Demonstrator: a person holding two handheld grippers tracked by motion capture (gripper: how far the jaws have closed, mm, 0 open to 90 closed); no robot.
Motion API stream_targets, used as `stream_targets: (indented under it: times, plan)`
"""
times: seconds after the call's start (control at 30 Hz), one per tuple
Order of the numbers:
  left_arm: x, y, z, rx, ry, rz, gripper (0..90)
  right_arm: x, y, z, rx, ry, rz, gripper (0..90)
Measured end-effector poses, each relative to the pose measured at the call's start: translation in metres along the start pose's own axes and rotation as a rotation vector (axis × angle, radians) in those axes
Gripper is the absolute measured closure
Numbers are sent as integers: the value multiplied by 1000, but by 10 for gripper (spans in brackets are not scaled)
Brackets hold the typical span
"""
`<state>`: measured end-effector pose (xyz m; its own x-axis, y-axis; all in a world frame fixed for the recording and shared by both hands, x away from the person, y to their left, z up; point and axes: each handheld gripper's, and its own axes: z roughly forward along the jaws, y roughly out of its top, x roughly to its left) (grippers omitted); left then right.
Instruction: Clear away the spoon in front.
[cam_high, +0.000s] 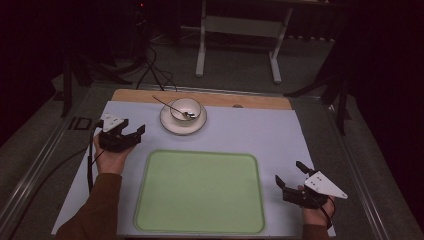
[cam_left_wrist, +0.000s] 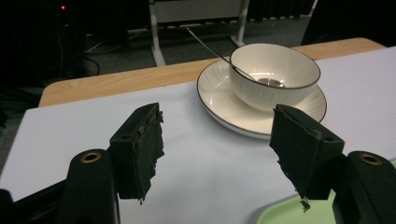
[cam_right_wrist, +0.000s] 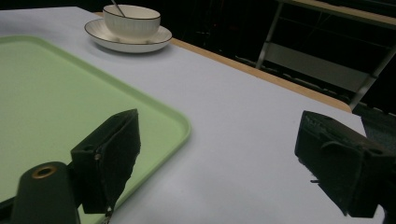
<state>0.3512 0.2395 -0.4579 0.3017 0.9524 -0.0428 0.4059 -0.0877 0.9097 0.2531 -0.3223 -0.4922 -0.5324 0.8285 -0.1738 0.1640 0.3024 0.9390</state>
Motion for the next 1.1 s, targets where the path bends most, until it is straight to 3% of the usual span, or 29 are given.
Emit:
stream_targets:
  times: [0.27,0.57,0.93,1.1]
  plan:
    - [2,8,14,-6,-1,-29,339,0,0,0,5,0,-4,139]
    - [7,18,28,-3,17,-13,340,-2,-1,0,2,-5,3,139]
    - [13,25,47,1,15,-56,340,-2,-1,1,9,0,1,139]
    - [11,29,60,18,16,-52,337,-4,-1,1,8,-4,8,139]
